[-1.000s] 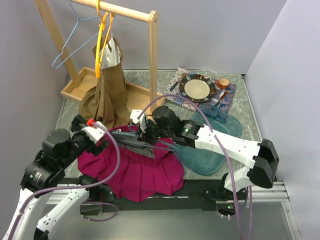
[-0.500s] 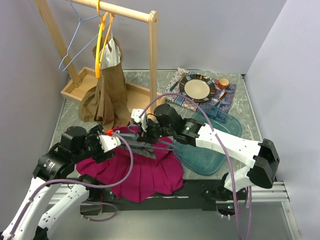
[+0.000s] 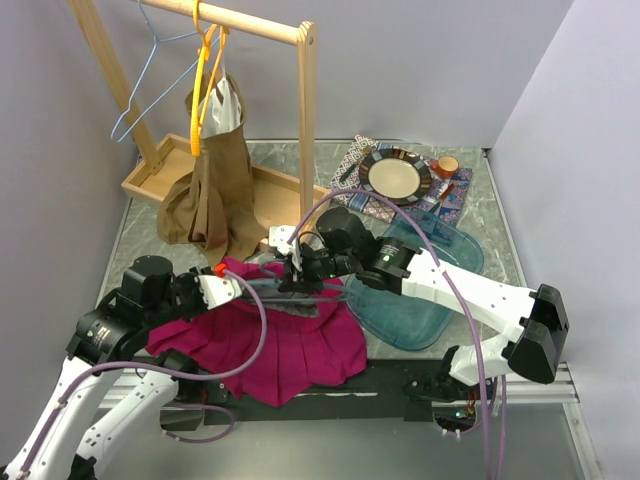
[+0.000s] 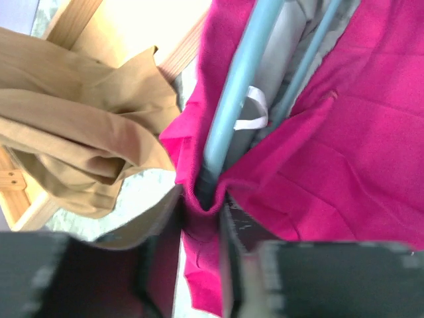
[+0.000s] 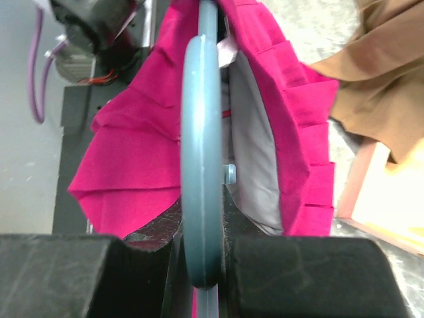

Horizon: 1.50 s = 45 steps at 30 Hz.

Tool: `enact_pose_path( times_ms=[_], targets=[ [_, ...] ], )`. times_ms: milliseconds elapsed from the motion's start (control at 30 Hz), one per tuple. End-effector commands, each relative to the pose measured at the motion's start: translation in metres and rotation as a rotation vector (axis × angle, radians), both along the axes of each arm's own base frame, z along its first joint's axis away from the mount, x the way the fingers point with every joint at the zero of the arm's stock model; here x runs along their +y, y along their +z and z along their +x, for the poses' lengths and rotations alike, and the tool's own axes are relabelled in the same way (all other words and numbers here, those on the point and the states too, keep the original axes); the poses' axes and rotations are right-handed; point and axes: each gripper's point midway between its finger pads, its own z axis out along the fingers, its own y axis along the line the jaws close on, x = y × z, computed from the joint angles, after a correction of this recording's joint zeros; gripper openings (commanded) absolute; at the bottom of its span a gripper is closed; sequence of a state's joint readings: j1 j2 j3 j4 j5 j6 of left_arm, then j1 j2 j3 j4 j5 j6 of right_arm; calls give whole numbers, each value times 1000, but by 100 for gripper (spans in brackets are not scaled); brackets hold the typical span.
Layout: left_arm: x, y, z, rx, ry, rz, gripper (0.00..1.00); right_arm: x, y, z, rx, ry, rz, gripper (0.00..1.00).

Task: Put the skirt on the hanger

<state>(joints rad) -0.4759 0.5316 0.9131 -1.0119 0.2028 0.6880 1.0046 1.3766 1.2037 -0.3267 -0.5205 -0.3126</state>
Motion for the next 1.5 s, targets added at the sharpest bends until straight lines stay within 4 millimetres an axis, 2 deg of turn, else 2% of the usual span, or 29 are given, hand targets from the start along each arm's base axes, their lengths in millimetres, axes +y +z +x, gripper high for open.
enact_pose_path(
  times_ms=[0,133,400,500,600,633,700,733,800,833,933,967,1100,1200,1333,1467],
  targets=[
    [-21,24,-9,-24,-93,-107,26,6,42,-7,-69,69,138,0],
    [-38,36,-18,-3,-173,-183,26,6,46,-9,-68,86,144,0],
    [-63,54,-23,9,-269,-295,29,6,48,-13,-52,103,151,0],
    [-70,54,-20,20,-285,-324,36,6,52,-14,-45,107,160,0],
    [-74,49,-20,46,-292,-338,50,3,57,-13,-27,107,176,0],
    [-75,49,-19,51,-288,-341,56,2,58,-13,-17,107,183,0],
    [-74,47,-19,58,-281,-339,60,-2,61,-10,-5,103,194,0],
    [-73,46,-19,69,-272,-340,66,-3,61,-10,-4,103,197,0],
    [-72,46,-20,71,-265,-337,71,-5,65,-9,-2,106,211,0],
    [-70,45,-19,73,-255,-331,77,-7,65,-8,1,103,210,0],
    [-62,53,-16,40,-209,-314,83,-8,67,-10,3,113,217,0],
    [-58,65,-16,3,-194,-317,84,-9,67,-10,4,119,218,0],
    [-41,85,-15,-56,-126,-286,86,-11,67,-13,5,139,219,0],
    [-39,74,-18,-9,-118,-256,85,-12,68,-16,1,157,220,0],
    [-47,50,-23,78,-158,-251,83,-16,73,-17,-19,159,228,0],
    [-55,43,-26,121,-194,-267,82,-20,77,-21,-33,177,232,0]
  ],
)
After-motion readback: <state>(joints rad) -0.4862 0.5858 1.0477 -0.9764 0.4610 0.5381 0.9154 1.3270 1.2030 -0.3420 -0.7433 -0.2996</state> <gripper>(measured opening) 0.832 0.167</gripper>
